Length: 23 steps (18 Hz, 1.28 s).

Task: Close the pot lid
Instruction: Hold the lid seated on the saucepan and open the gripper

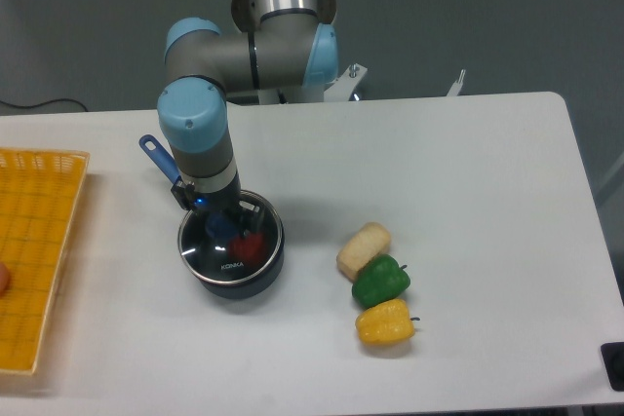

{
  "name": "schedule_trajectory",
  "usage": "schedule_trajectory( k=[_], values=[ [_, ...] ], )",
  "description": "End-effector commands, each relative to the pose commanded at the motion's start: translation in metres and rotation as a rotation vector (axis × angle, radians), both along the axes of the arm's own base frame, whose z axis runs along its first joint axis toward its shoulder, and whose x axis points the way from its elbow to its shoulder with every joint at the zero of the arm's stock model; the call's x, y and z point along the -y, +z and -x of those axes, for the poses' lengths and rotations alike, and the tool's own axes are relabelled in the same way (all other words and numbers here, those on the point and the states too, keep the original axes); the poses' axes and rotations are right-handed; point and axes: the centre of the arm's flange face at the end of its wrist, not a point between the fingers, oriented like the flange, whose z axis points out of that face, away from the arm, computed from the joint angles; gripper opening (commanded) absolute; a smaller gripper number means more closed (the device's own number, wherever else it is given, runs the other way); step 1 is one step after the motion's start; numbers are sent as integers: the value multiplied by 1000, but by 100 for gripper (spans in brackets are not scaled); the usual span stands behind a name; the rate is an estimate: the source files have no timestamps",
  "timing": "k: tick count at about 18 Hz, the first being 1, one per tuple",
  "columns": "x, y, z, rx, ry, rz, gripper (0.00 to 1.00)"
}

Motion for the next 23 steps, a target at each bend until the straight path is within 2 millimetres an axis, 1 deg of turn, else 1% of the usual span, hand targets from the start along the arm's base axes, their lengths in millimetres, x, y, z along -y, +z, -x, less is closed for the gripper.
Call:
schedule_trajectory(
  k=[8, 12, 23],
  values=[
    [0, 0, 0, -1, 0, -1, 53],
    [-1, 2, 1, -2, 3, -4, 62],
    [-1, 3, 3, -4, 5, -6, 68]
  ],
)
